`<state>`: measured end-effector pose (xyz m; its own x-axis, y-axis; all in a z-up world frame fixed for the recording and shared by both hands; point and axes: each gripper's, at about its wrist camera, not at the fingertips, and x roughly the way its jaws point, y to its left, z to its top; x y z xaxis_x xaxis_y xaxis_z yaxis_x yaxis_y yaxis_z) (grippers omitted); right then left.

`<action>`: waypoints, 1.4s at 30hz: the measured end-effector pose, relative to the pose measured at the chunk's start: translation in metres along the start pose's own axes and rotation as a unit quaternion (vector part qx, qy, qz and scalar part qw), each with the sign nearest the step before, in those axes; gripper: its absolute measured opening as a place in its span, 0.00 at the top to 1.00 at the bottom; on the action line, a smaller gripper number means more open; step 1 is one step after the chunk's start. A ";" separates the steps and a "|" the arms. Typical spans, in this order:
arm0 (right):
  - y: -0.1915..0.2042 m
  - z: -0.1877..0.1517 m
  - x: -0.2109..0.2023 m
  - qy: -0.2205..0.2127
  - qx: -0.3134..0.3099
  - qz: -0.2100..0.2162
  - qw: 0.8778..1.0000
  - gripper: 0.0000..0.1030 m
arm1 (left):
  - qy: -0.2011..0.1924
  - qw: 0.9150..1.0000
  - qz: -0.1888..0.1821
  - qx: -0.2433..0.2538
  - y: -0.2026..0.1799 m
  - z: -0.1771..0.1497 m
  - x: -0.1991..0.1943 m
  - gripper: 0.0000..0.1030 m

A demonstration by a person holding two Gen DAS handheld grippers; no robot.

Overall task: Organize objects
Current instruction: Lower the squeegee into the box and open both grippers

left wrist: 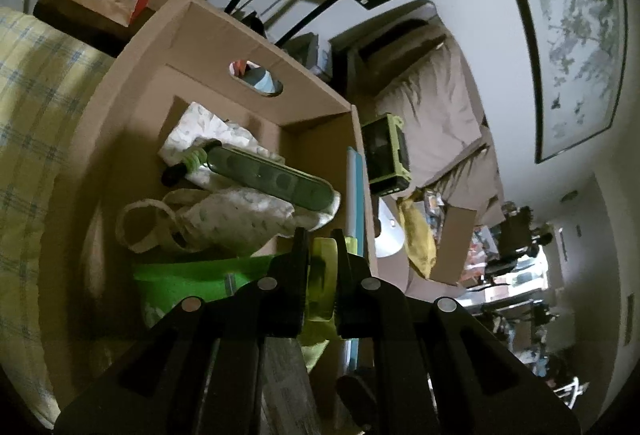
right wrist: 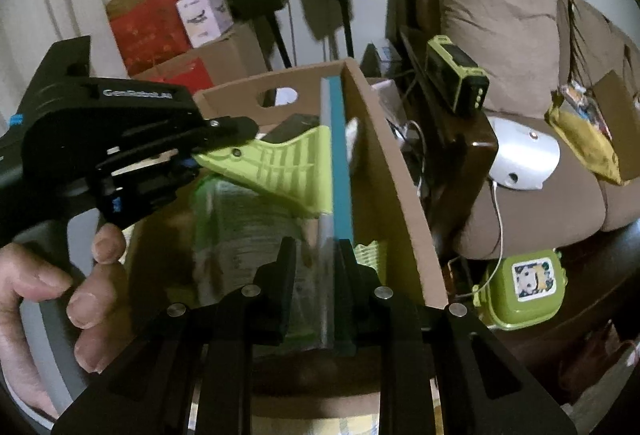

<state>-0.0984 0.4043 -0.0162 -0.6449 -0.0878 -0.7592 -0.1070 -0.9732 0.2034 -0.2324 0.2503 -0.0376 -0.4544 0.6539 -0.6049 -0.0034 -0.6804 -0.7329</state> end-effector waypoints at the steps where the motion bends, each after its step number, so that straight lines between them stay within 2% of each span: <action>1: -0.004 0.000 0.003 0.002 0.004 -0.002 1.000 0.79 | 0.000 1.000 0.002 0.004 0.000 0.001 0.002 0.91; 6: -0.013 0.001 0.015 0.009 0.009 -0.016 1.000 0.79 | 0.000 1.000 0.013 0.006 0.002 0.006 0.012 0.91; 16: -0.005 0.011 0.037 0.014 -0.019 -0.046 0.999 0.79 | -0.007 0.999 0.034 0.023 -0.002 0.016 0.026 0.91; 18: -0.006 0.014 0.042 0.017 -0.020 -0.051 0.998 0.79 | -0.002 0.998 0.045 0.039 -0.008 0.019 0.032 0.90; 20: -0.007 0.016 0.047 0.020 -0.019 -0.058 0.998 0.79 | 0.020 0.997 0.051 0.059 -0.015 0.019 0.038 0.91; 22: -0.010 0.016 0.050 0.024 -0.015 -0.061 0.998 0.79 | 0.032 0.996 0.047 0.066 -0.016 0.018 0.038 0.86; 25: -0.013 0.013 0.052 0.027 -0.010 -0.058 0.998 0.79 | 0.028 0.996 0.045 0.071 -0.014 0.018 0.029 0.76; 27: -0.013 0.011 0.050 0.026 -0.009 -0.054 0.998 0.80 | 0.019 0.996 0.045 0.071 -0.010 0.020 0.020 0.61; 29: -0.012 0.010 0.048 0.024 -0.007 -0.050 0.998 0.80 | 0.010 0.996 0.050 0.073 -0.007 0.022 0.010 0.57; 34: -0.007 0.011 0.034 0.010 -0.008 -0.047 0.999 0.80 | 0.012 0.994 0.062 0.090 0.000 0.026 -0.011 0.56; 37: 0.000 0.011 0.022 -0.002 -0.010 -0.042 0.999 0.78 | 0.013 0.992 0.067 0.109 0.002 0.026 -0.026 0.48; 39: 0.004 0.010 0.016 -0.008 -0.013 -0.041 0.999 0.72 | 0.009 0.990 0.072 0.121 0.003 0.025 -0.038 0.41; 42: 0.012 0.008 0.009 -0.016 -0.020 -0.043 0.999 0.69 | 0.001 0.986 0.082 0.147 0.003 0.023 -0.057 0.36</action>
<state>-0.1114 0.3931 -0.0157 -0.6584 0.0017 -0.7527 -0.1323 -0.9847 0.1134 -0.2267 0.2034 0.0022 -0.4682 0.5282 -0.7084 -0.1878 -0.8429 -0.5043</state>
